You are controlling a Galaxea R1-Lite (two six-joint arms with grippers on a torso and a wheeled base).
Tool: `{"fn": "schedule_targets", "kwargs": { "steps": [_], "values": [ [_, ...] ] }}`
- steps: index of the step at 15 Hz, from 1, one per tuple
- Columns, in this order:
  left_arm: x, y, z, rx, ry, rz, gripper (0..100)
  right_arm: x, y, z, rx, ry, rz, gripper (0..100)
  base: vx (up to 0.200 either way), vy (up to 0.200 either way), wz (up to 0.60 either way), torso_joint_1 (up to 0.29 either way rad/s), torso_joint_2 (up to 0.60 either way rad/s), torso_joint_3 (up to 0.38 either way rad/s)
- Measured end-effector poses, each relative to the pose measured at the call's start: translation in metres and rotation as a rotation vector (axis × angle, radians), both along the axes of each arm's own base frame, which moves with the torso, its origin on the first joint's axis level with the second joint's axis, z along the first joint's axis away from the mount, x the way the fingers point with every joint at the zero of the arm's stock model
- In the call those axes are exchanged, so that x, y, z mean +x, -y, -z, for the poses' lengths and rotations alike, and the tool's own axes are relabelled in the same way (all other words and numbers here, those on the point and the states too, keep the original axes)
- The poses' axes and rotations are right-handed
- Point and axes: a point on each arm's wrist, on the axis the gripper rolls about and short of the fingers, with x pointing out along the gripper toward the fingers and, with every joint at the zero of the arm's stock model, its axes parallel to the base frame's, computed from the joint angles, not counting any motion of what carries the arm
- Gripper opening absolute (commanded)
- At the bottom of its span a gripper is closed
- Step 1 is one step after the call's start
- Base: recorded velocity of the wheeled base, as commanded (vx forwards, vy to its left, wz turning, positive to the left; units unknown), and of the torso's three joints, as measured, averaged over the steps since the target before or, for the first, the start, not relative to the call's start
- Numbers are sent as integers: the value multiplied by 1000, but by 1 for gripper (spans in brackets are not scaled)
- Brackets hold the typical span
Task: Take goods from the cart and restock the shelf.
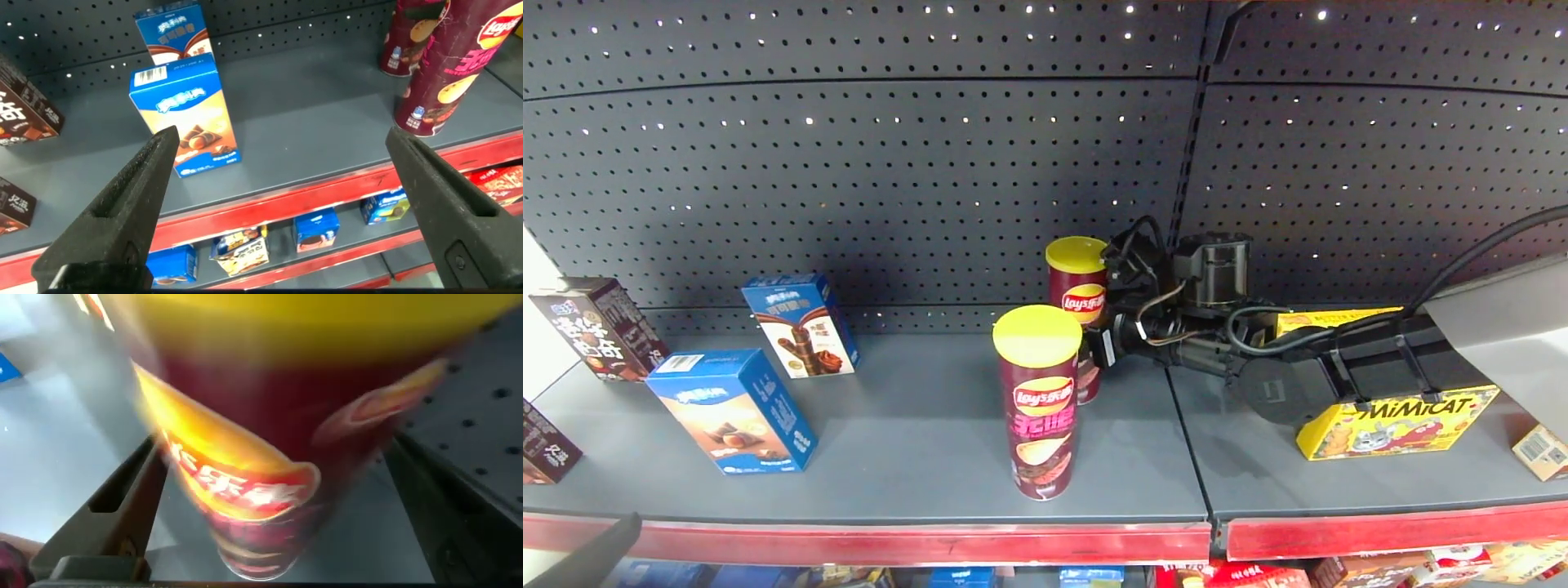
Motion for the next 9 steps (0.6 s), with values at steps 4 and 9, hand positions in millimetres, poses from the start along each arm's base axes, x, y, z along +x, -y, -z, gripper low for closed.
{"fn": "schedule_targets", "kwargs": {
  "steps": [4, 9],
  "values": [
    [0, 0, 0, 0, 1, 0, 100, -6, 7, -6, 2, 1, 4, 100, 0, 0, 0, 0, 0, 0],
    [0, 0, 3, 1, -9, 1, 100, -25, 31, -11, -12, -23, 25, 100, 0, 0, 0, 0, 0, 0]
  ]
}}
